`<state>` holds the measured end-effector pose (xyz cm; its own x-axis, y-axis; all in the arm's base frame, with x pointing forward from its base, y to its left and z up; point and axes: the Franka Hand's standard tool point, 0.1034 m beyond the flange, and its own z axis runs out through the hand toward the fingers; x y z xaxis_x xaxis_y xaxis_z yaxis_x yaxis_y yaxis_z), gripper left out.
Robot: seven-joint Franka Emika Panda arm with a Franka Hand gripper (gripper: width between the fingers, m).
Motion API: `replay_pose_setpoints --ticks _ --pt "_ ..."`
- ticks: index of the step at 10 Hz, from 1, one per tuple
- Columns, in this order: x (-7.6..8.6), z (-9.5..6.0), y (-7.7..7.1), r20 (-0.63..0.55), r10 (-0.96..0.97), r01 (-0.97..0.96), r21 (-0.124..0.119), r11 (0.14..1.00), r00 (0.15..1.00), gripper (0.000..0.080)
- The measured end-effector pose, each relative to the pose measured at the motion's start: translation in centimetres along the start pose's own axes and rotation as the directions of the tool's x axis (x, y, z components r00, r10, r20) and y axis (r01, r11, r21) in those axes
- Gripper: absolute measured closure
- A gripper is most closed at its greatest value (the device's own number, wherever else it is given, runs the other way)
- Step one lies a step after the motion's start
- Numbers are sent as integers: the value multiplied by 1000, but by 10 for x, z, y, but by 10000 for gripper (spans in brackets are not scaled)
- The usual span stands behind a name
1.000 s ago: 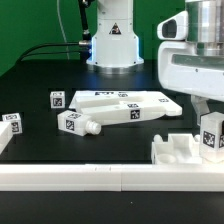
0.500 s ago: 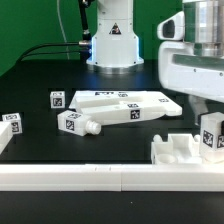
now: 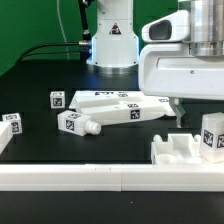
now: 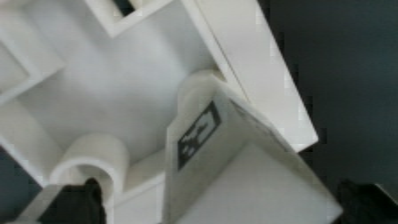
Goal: Assemble chair
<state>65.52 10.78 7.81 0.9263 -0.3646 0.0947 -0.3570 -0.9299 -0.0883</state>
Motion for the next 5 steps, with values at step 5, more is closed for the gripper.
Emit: replay_pose_setpoints --ticks 5 --pt "-5 -1 -12 -11 -369 369 -19 929 929 297"
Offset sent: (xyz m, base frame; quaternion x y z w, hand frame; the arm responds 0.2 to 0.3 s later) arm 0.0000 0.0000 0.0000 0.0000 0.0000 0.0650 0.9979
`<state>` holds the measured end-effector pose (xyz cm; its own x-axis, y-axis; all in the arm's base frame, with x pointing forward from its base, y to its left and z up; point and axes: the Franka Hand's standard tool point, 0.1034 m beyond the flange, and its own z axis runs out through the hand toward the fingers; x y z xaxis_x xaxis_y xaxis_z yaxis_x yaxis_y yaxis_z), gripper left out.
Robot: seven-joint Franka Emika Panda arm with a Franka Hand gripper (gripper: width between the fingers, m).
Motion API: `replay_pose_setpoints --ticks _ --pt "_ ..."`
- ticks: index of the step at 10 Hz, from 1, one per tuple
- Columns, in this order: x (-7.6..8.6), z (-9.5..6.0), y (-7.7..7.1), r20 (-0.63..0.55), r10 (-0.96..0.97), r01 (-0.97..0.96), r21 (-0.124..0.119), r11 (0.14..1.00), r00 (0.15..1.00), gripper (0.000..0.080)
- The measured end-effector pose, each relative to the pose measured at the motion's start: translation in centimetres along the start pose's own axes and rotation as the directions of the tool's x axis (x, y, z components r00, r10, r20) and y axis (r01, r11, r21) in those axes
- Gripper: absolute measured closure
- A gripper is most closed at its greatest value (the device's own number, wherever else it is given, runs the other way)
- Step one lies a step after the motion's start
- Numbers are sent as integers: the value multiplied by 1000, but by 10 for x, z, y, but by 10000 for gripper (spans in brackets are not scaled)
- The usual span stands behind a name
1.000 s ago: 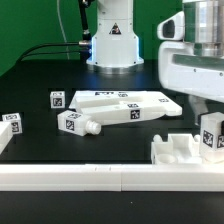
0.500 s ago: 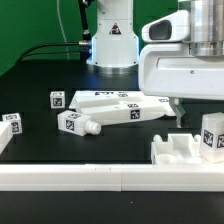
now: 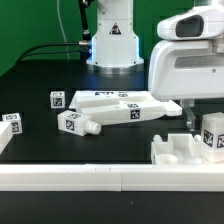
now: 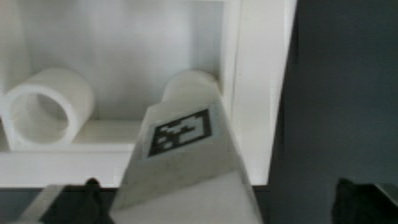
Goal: Assemble chair
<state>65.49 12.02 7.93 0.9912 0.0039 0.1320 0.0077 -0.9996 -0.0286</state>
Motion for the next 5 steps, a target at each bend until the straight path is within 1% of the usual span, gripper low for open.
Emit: replay_pose_setpoints --ticks 1,2,3,4,5 --pt "0 0 -1 1 82 -82 3 997 997 297" --pt "0 0 0 2 135 -135 2 991 991 493" --pt "0 0 1 2 253 -253 -4 967 967 493" --pt "1 1 4 1 353 -353 -1 936 936 510" --pt "2 2 7 -6 449 -449 14 893 893 510"
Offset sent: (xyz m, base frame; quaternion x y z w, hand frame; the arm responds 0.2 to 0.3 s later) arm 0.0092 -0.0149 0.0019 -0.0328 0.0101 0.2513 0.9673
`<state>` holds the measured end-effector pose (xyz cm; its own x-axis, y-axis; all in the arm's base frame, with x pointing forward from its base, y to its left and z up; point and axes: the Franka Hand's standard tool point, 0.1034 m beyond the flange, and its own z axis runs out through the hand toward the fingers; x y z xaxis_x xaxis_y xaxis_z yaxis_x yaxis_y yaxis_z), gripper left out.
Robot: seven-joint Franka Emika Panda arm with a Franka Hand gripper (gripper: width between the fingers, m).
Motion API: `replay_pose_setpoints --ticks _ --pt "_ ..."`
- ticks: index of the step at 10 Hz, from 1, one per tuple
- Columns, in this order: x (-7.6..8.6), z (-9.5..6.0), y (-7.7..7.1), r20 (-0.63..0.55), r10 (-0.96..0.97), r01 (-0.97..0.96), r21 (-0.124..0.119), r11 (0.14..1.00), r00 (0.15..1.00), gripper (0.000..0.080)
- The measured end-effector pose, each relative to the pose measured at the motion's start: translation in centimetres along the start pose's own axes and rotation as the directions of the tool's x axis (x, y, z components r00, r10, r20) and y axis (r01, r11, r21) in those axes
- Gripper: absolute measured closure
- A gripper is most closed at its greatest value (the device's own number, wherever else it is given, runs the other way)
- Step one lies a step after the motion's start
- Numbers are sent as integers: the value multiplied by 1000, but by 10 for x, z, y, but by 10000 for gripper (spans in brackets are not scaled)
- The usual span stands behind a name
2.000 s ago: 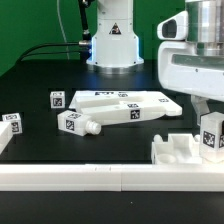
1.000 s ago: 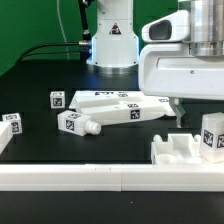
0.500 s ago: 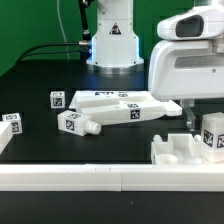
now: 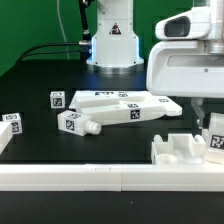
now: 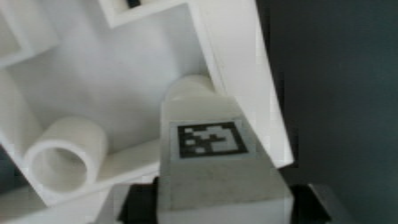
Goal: Assemble chair
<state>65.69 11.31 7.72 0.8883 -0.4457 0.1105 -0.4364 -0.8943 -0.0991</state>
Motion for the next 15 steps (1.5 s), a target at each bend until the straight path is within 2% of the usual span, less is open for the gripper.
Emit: replay_pose_setpoints --ticks 1,2,3,4,5,7,8,9,10,11,12,15 --pt "-1 0 0 -1 169 -169 -5 986 986 510" --pt "-4 1 -1 0 372 -372 -17 928 928 510" --pt "-6 1 -1 -1 550 -550 -20 835 835 510" --pt "-5 0 0 11 686 -685 -12 728 728 510" --pt "-3 0 2 31 772 -772 -7 635 635 510" --pt "-5 1 2 37 815 -815 -4 579 579 510" --pt "-5 2 2 37 804 -805 -4 594 593 510" --pt "-5 2 2 37 774 -775 -2 632 632 325" --pt "-5 2 3 36 672 -672 1 740 740 325" --pt "-7 2 2 34 519 -519 3 855 854 190" --pt "-8 3 1 36 356 -356 3 934 934 158" --pt "-7 3 3 31 184 -184 7 983 983 151"
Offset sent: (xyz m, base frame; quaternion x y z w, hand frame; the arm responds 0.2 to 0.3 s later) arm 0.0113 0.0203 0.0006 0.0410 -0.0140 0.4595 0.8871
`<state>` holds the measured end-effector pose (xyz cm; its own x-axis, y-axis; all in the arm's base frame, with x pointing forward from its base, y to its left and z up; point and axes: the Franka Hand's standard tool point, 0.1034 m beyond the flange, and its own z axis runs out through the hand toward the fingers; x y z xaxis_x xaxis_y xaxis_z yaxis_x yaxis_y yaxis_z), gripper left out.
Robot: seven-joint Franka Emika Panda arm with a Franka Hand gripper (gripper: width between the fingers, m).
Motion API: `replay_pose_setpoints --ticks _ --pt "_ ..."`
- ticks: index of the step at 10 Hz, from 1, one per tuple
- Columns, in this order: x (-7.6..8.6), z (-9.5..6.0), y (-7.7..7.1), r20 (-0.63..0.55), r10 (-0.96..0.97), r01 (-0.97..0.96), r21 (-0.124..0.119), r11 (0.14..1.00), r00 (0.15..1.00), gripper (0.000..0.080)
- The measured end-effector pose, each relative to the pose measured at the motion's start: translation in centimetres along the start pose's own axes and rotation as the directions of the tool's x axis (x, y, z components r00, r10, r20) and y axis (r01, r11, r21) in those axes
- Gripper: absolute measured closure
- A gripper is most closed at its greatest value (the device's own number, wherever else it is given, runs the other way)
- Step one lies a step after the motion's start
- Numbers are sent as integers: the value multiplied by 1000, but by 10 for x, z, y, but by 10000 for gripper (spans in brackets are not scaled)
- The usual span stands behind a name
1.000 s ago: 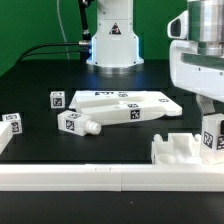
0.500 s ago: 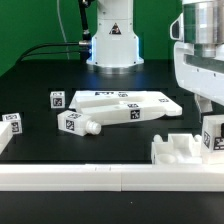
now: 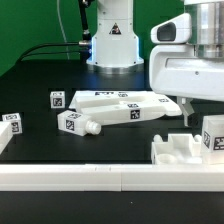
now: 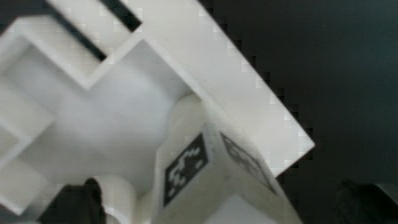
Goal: Assemble chair
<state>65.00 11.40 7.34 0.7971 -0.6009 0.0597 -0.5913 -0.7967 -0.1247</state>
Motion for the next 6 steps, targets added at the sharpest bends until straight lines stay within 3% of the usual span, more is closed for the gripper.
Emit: replay_pose_setpoints --ticks 1,2,3,4,5,6 --pt "0 -1 0 -6 -118 118 -9 993 993 151" --pt "2 -2 -1 -15 -425 424 -44 904 905 151" --pt "5 -2 2 -9 -557 556 -47 830 830 151" --pt "6 -2 3 -16 -564 563 -47 825 826 151" --pt "6 -2 2 -18 -524 523 -47 851 851 243" --pt "6 -2 3 -18 -516 514 -46 856 857 243"
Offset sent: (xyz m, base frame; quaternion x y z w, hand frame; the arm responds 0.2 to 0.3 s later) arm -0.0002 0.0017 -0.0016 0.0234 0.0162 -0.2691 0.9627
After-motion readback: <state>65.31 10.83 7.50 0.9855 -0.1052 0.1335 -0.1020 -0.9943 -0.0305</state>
